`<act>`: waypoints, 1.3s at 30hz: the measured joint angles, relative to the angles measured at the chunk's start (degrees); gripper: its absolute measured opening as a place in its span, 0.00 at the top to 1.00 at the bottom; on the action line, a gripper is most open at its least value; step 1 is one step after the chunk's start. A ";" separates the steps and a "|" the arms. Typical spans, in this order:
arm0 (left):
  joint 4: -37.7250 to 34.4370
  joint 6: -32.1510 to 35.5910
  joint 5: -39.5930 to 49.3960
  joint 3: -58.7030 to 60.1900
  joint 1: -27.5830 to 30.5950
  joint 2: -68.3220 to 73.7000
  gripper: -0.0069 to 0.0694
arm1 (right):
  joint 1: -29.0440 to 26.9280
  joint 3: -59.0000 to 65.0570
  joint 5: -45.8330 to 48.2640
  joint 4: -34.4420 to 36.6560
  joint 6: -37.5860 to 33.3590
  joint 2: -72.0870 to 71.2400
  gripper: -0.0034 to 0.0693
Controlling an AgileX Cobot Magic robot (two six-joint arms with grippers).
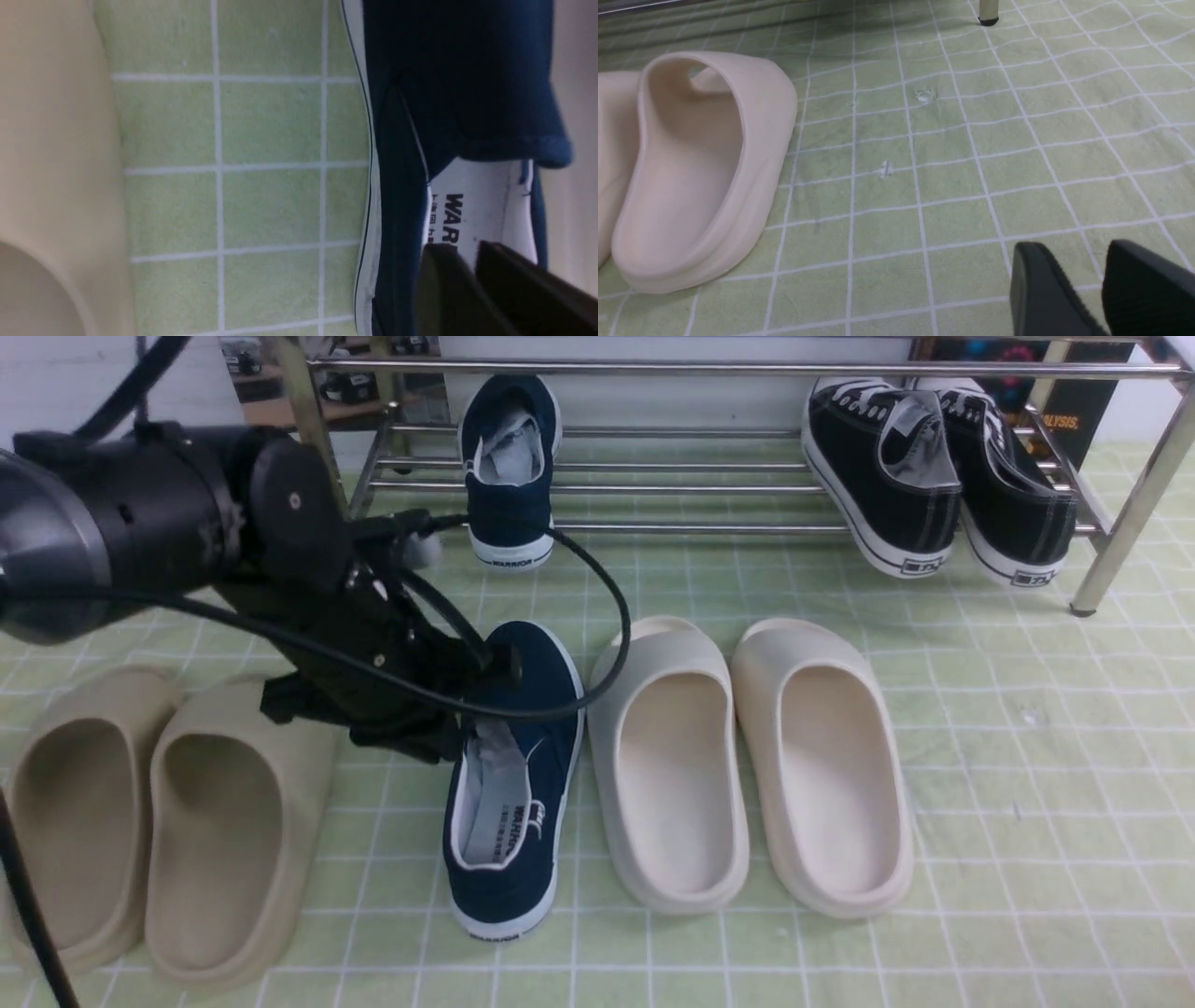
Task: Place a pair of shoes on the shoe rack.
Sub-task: Use the left arm to grab the shoe closest to it, then use the left arm to put a shoe into the shoe rack
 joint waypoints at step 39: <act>-10.85 3.31 16.79 -44.61 0.00 22.09 0.91 | 0.00 0.00 0.00 0.00 0.00 0.00 0.62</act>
